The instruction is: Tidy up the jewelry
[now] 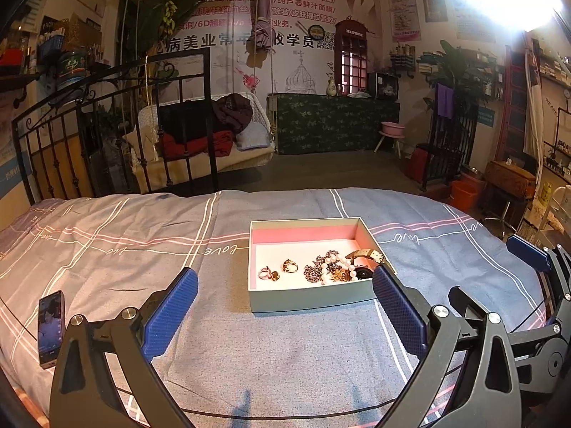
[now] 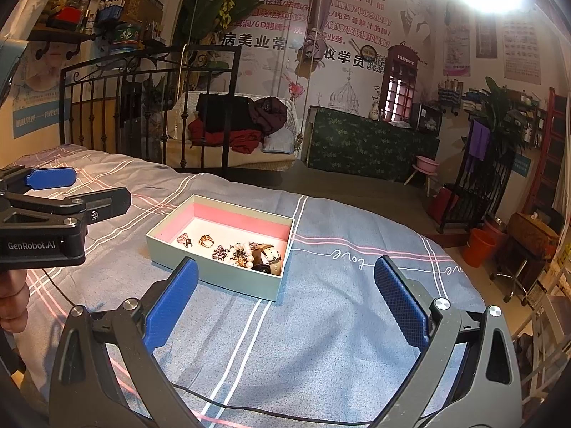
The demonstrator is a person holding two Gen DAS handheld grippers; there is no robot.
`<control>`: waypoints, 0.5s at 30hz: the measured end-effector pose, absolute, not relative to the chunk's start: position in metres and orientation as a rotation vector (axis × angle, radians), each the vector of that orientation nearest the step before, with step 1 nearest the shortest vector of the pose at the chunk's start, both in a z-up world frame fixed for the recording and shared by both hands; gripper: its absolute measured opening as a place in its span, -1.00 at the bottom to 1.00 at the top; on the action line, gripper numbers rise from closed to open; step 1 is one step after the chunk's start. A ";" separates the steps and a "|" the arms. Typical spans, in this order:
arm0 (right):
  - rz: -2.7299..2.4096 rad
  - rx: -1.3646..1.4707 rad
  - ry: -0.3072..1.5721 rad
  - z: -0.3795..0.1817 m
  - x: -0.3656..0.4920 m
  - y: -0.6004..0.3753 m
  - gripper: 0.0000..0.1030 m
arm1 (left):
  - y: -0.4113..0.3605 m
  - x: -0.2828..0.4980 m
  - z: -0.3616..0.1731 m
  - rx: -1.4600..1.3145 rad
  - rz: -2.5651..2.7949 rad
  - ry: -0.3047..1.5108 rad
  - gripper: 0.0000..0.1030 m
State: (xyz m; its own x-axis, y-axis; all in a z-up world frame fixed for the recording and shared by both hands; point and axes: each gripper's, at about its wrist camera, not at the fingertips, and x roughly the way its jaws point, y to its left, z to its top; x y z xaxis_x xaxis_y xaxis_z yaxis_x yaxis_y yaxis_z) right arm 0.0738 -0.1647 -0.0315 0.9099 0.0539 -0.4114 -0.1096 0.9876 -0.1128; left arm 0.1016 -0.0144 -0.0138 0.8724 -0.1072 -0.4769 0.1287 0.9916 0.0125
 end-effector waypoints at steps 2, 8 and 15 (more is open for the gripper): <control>0.085 -0.135 0.416 -0.030 0.073 -0.164 0.89 | -0.012 0.101 -0.014 0.026 -0.113 0.494 0.88; 0.084 -0.137 0.412 -0.029 0.071 -0.164 0.89 | -0.011 0.098 -0.011 0.020 -0.104 0.490 0.88; 0.085 -0.140 0.404 -0.027 0.069 -0.163 0.89 | -0.011 0.095 -0.010 0.032 -0.104 0.485 0.88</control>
State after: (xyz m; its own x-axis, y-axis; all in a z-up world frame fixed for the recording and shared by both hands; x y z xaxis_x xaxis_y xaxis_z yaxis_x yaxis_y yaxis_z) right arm 0.0685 -0.1631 -0.0273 0.9161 0.0542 -0.3972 -0.1098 0.9869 -0.1186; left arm 0.0954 -0.0115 -0.0101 0.8796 -0.0917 -0.4667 0.1071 0.9942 0.0065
